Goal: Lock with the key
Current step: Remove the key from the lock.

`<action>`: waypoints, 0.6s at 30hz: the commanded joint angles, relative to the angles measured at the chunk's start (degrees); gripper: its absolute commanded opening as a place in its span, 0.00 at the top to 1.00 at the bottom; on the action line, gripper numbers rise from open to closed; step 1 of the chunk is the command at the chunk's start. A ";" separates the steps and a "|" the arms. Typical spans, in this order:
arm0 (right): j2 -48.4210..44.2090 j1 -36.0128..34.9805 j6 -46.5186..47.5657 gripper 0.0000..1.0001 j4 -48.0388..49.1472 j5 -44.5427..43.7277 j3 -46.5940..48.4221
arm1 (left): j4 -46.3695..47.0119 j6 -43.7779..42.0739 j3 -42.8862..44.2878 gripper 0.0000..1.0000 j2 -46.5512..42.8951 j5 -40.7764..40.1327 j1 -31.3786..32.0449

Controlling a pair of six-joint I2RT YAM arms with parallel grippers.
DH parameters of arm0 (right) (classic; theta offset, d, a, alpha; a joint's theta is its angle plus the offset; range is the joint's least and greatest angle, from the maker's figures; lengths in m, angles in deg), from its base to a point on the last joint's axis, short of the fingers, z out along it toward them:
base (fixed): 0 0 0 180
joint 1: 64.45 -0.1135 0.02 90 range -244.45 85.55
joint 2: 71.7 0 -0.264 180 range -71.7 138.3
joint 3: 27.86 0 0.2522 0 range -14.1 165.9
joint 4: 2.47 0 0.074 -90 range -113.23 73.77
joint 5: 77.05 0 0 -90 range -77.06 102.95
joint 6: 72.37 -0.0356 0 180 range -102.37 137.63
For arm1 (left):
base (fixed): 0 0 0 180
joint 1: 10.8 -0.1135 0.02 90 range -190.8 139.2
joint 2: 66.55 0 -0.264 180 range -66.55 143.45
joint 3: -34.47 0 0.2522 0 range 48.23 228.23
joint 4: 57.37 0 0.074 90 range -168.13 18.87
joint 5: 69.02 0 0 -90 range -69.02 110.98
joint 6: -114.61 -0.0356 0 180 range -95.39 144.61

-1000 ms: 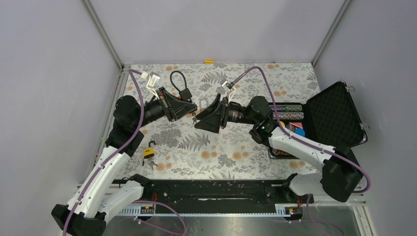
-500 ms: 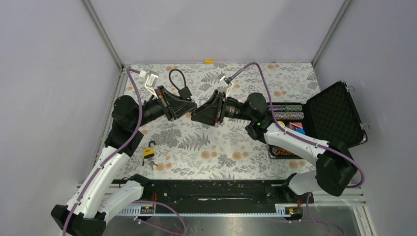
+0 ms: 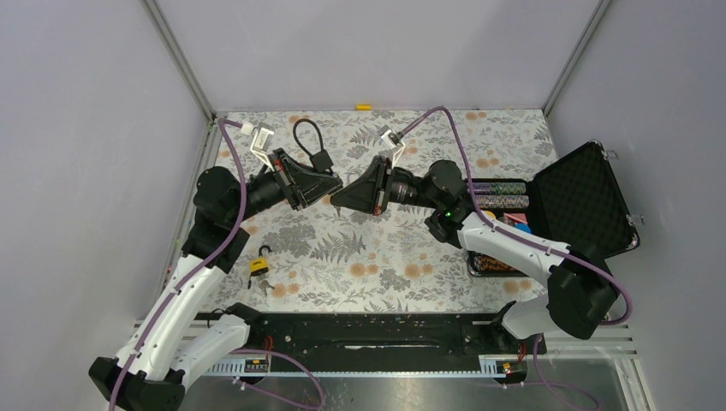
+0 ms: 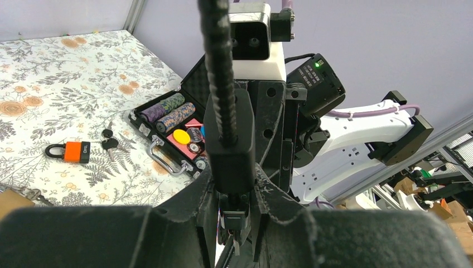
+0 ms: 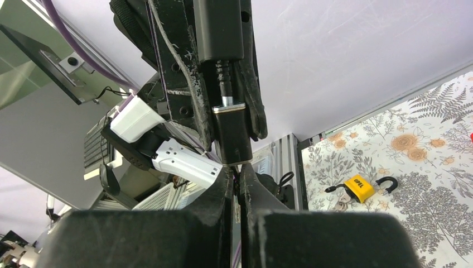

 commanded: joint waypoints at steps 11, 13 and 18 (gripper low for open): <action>-4.84 -0.29 32.77 1.00 -45.82 -9.08 2.56 | -3.44 -2.46 7.07 1.00 -4.28 -20.10 0.00; -4.78 -0.29 33.38 1.00 -48.89 -10.85 3.66 | -4.83 -2.59 7.27 1.00 -4.41 -22.99 0.00; -3.80 -0.23 31.51 1.00 -45.81 9.63 3.47 | -5.15 -4.43 7.58 1.00 -3.70 -18.57 -0.13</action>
